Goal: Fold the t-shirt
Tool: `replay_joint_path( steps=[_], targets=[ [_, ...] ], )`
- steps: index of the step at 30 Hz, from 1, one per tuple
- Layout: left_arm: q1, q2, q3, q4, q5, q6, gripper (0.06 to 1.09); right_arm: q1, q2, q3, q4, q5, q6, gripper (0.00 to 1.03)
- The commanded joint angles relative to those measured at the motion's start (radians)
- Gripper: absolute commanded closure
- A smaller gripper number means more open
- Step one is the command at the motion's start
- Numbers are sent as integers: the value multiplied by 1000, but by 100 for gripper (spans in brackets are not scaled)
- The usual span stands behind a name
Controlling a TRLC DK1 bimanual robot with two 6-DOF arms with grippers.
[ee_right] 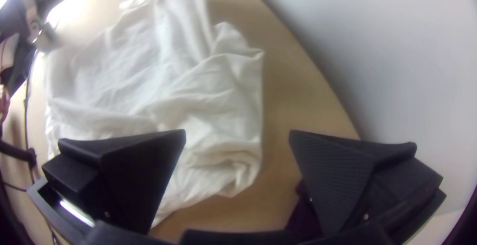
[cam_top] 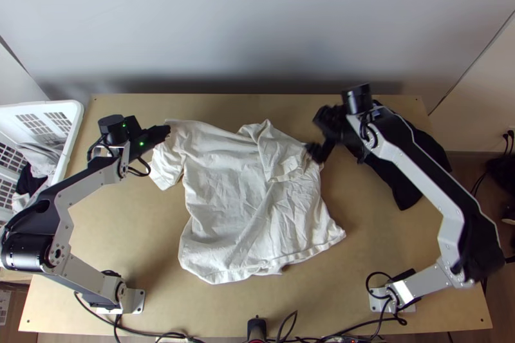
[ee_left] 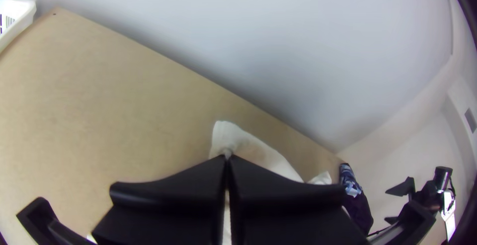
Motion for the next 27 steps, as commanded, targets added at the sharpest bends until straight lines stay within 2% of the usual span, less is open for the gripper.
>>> replay_joint_path(
  steps=[1,3,5,7,10,18,21,24,27],
  targets=[
    [-27,-21,1,-4,-2,-2,105,183,-100,-28,-331,-5,-143,6],
    [-34,-24,4,-4,-2,-4,105,246,-141,-113,-332,-5,-212,6],
    [-42,-26,6,-6,-2,-7,105,288,-145,-163,-329,-2,-243,6],
    [-48,-29,6,-6,-4,-13,105,322,-137,-192,-271,11,-243,6],
    [-56,-39,4,-13,-7,-16,105,365,-111,-235,-116,107,-239,6],
    [-47,-82,-18,-32,-12,-16,105,374,27,-235,172,211,-234,7],
    [-41,-95,-27,-33,-12,-16,105,376,69,-226,201,216,-231,12],
    [-38,-105,-28,-42,-12,-16,105,371,90,-223,214,216,-231,23],
    [-34,-114,-30,-45,-12,-16,105,359,109,-225,224,216,-229,25]
  ],
)
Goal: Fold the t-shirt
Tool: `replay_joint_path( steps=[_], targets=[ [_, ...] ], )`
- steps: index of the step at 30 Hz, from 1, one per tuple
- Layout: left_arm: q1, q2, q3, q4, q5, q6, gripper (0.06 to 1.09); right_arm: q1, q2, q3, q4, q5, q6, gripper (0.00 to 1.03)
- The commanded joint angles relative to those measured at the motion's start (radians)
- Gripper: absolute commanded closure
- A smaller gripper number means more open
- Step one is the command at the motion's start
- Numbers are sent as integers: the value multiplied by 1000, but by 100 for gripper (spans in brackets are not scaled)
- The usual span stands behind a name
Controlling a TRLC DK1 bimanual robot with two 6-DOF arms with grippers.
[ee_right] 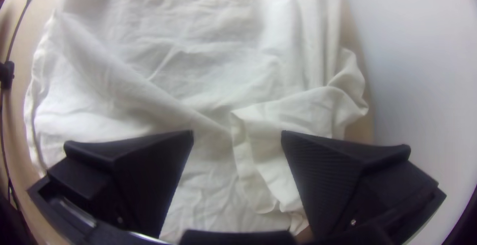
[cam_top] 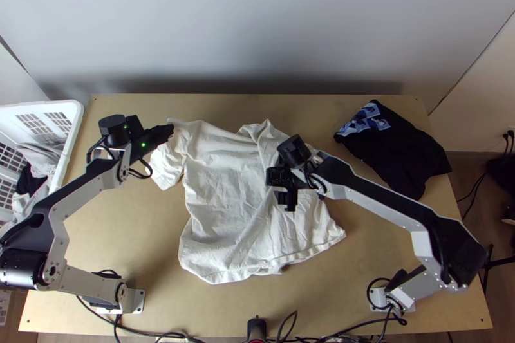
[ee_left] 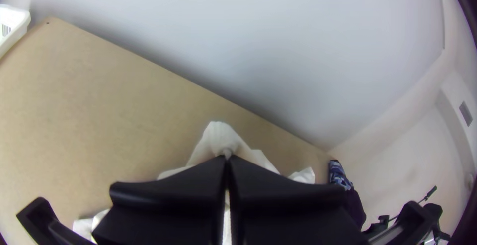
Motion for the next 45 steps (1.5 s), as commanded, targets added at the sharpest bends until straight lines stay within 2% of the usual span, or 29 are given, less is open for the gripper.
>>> replay_joint_path(
  steps=[1,6,7,9,11,12,13,14,16,18,21,24,25,26,27,28,29,30,31,35,37,38,39,40,42,45],
  targets=[
    [5,-26,-8,-12,-1,-1,105,-11,64,-4,72,15,0,25],
    [-2,-59,-8,-30,-1,-7,105,-34,93,-8,133,15,6,25],
    [-6,-66,-8,-36,-1,-8,105,-37,104,-7,139,15,8,28],
    [-9,-85,-10,-52,-1,-10,105,-44,121,-7,180,15,19,40],
    [-9,-109,-14,-62,-1,-19,105,-54,140,-1,211,18,28,56],
    [-9,-123,-19,-64,-1,-19,105,-59,146,1,230,29,37,67],
    [-9,-137,-23,-66,-1,-21,105,-67,152,6,256,35,48,85],
    [-7,-148,-26,-75,-1,-21,105,-79,158,13,272,48,63,95],
    [1,-169,-31,-90,-1,-19,105,-126,170,45,329,97,131,100],
    [8,-194,-42,-98,1,-19,105,-203,192,110,343,111,192,100],
    [14,-232,-59,-116,1,-21,105,-321,268,243,349,261,264,100],
    [14,-281,-86,-125,1,-27,105,-435,367,381,345,345,324,100],
    [13,-296,-94,-128,1,-28,105,-464,408,417,346,407,335,100],
    [13,-309,-100,-135,1,-30,105,-490,443,447,348,456,349,83],
    [13,-319,-106,-138,1,-30,105,-513,475,472,348,489,355,54],
    [13,-329,-111,-139,1,-30,105,-539,505,487,351,557,361,36],
    [13,-335,-112,-142,1,-30,105,-570,534,507,360,615,368,25],
    [13,-341,-115,-145,1,-30,105,-596,555,524,358,641,370,10],
    [14,-345,-117,-151,1,-30,105,-616,561,524,352,666,375,5],
    [17,-355,-125,-161,2,-28,105,-602,405,366,346,652,373,5],
    [21,-355,-129,-161,4,-28,105,-565,284,286,302,522,375,5],
    [21,-355,-132,-161,4,-28,105,-550,230,283,220,439,407,5],
    [21,-352,-134,-161,4,-27,105,-541,189,303,113,296,441,5],
    [19,-349,-134,-161,4,-28,105,-534,166,338,7,195,470,5],
    [11,-339,-134,-158,4,-28,105,-502,152,409,-163,112,488,5],
    [5,-326,-140,-148,2,-28,105,-455,116,427,-238,86,473,5]
  ],
)
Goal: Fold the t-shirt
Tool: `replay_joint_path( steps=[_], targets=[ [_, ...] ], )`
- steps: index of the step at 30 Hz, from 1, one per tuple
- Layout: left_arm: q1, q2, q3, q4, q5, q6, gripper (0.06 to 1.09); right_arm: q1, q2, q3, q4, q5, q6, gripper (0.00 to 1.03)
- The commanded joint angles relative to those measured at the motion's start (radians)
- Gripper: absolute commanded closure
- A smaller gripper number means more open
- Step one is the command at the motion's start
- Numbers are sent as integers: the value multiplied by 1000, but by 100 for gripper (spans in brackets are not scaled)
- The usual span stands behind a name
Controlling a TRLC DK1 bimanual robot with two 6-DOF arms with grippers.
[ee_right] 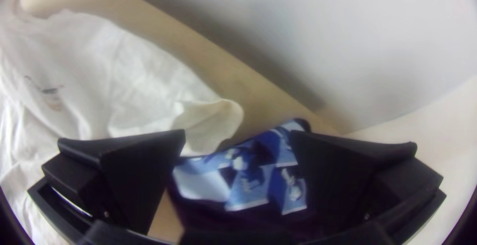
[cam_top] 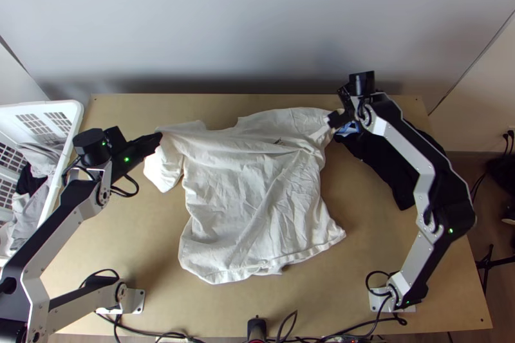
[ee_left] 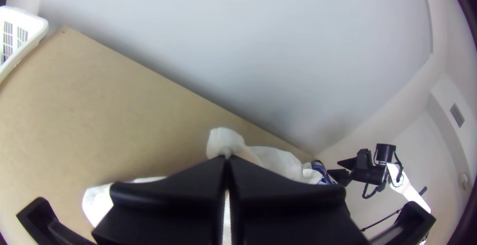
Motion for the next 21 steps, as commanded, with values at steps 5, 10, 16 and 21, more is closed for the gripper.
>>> replay_joint_path(
  steps=[5,10,16,21],
  targets=[
    [-9,18,-18,10,-2,-1,105,133,-156,158,-485,-466,2,5],
    [0,18,-21,7,-2,1,105,285,-127,293,-721,-636,-33,5],
    [-5,40,-10,16,-5,2,105,565,-133,224,-787,-627,-147,5],
    [5,55,-13,20,-6,6,105,797,-184,114,-824,-628,-292,5]
  ],
)
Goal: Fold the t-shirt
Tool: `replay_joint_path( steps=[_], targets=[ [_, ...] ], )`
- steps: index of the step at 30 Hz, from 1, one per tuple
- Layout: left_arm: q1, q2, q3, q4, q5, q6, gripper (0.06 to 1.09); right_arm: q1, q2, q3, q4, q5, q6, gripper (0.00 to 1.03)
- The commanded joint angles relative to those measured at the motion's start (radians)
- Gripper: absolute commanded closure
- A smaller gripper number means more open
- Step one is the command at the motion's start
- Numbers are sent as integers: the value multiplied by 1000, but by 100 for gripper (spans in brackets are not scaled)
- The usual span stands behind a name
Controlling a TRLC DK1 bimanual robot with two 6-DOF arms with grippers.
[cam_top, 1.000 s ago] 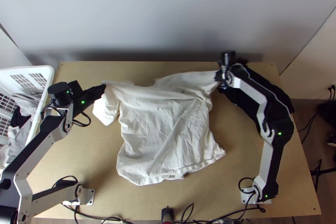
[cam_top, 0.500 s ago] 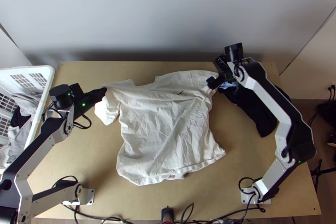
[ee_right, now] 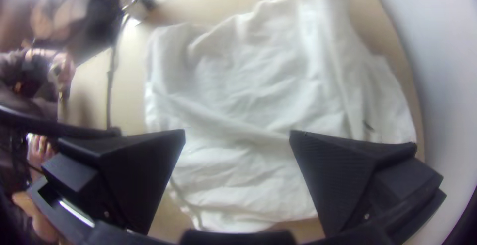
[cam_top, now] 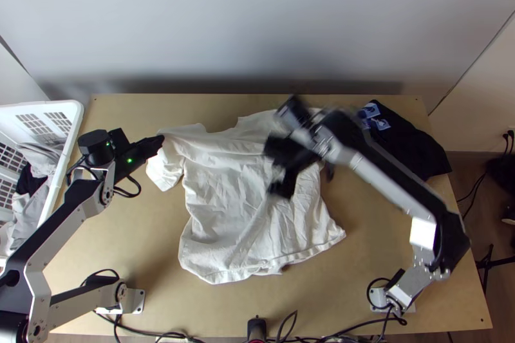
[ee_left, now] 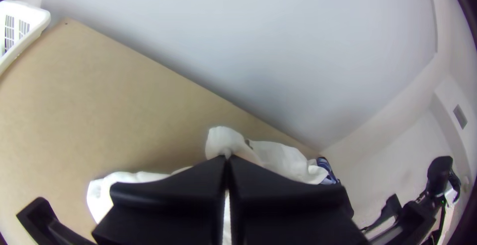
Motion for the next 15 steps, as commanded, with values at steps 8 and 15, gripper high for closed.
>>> replay_joint_path(
  steps=[8,15],
  targets=[
    [9,44,-14,64,-2,1,105,445,-9,-218,214,108,-166,5],
    [9,69,-2,91,-2,2,105,514,81,-225,449,237,-168,5]
  ],
)
